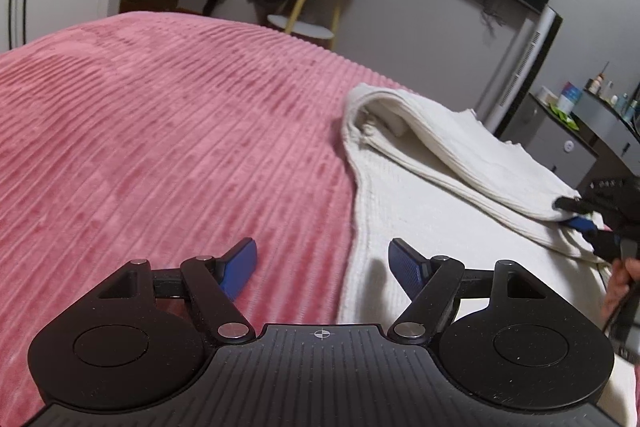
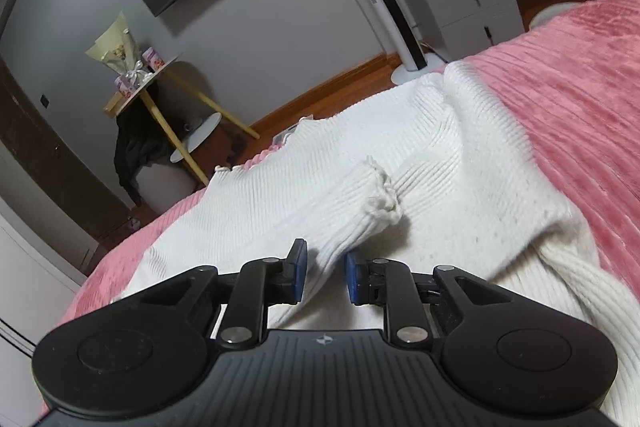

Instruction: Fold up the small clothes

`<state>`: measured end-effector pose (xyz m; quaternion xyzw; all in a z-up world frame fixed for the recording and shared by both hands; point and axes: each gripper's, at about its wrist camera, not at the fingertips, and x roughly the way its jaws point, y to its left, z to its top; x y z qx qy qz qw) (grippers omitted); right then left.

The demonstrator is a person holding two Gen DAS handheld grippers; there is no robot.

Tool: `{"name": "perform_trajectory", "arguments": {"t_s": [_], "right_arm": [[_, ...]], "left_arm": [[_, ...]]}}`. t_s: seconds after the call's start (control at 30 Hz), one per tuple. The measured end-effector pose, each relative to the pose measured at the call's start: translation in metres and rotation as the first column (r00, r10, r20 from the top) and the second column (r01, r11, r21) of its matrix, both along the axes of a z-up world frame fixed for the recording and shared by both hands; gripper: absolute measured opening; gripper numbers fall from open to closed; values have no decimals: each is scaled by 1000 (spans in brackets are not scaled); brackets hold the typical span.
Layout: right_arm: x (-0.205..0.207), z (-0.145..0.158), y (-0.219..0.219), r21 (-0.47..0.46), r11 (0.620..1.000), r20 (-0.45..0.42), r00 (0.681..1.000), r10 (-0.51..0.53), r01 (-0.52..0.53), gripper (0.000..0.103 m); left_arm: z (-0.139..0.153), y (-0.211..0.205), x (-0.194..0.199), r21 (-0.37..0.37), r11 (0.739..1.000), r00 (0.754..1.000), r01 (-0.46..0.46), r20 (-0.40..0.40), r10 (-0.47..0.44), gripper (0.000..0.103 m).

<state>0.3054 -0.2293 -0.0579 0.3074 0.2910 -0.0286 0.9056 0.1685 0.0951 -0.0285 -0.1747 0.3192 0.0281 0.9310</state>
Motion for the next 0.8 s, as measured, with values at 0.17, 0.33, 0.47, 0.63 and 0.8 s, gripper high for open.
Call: {"name": "perform_trajectory", "arguments": {"t_s": [0.17,0.33,0.47,0.63,0.8], "right_arm": [[12,9,-2,-61,998,12,1000,10,-9,6],[-12,35,-5,-315,946,96,994,-49,77,6],[-15,30,-24,-378,923,54,997,-64,80,6],[-19,25,-31,-401,915,43,999,-30,45,6],[-5,11,-37,-363,931,-26,999,22,-30,7]], "left_arm": [[0,-5,1,20,1000,1000,20,11,-21,78],[0,-3,2,3,1000,1000,18,5,-18,78],[0,-3,2,4,1000,1000,25,2,-25,78],[-2,-7,3,6,999,999,39,-5,-39,78],[-4,-10,4,26,999,999,47,-10,-47,78]]}}
